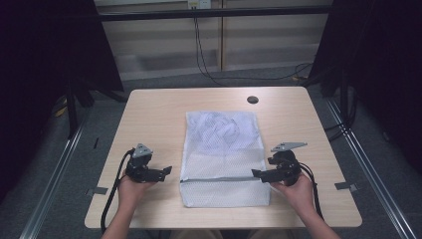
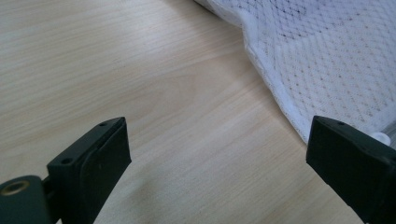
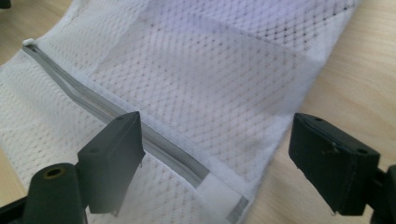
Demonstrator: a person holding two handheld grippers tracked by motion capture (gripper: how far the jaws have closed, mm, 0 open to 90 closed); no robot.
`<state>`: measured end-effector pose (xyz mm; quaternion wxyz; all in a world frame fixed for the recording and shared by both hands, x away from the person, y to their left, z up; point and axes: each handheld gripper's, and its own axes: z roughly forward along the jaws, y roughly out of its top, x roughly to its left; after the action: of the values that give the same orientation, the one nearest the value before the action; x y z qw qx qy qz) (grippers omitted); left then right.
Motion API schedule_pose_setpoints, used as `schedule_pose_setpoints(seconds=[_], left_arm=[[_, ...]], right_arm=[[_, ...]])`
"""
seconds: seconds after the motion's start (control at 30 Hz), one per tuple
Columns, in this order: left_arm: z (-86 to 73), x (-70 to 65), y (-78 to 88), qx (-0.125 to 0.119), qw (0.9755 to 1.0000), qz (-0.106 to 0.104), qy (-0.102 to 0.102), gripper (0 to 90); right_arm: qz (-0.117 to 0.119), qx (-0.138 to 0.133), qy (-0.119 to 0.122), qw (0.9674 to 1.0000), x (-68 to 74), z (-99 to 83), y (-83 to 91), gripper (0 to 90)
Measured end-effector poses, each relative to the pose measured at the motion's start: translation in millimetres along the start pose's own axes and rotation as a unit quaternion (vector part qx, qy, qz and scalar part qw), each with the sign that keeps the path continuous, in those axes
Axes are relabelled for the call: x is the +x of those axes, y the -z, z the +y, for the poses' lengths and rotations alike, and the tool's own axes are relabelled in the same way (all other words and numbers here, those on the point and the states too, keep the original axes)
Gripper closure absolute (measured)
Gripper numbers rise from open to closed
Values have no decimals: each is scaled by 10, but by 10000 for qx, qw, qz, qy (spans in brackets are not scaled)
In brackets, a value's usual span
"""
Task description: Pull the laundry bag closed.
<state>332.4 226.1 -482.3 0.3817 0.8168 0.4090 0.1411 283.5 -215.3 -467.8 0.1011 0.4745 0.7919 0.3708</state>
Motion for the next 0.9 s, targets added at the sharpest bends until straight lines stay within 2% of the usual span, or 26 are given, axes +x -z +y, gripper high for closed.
schedule_pose_setpoints(seconds=[0.13, 0.17, 0.3, 0.37, 0.57, 0.6, 0.8, 0.9], left_arm=[[16, -6, 24, -10, 10000, -67, 25, 55], [18, -13, 35, 20, 9998, -196, 58, 69], [25, -32, 65, 30, 9997, -222, 4, 62], [28, -29, 85, 0, 9996, -291, 30, 61], [31, -36, 115, 46, 9995, -299, 35, 69], [32, -30, 129, 59, 9992, -381, 55, 73], [25, -44, 149, 150, 9991, -385, -18, 70], [21, -51, 143, 209, 9987, -463, -14, 77]], right_arm=[[40, -30, 13, 10000, 47, 31, -11, 138], [52, 3, -17, 10000, 74, 51, -17, 127], [57, 14, 110, 9999, 130, 80, -52, 127], [67, 25, 108, 9999, 164, 96, -67, 127], [138, 46, 54, 9999, 254, 148, -119, 128], [172, 40, 81, 9998, 264, 156, -133, 128], [266, 146, 154, 9994, 385, 211, -220, 128], [291, 198, 165, 9992, 439, 240, -264, 132]])
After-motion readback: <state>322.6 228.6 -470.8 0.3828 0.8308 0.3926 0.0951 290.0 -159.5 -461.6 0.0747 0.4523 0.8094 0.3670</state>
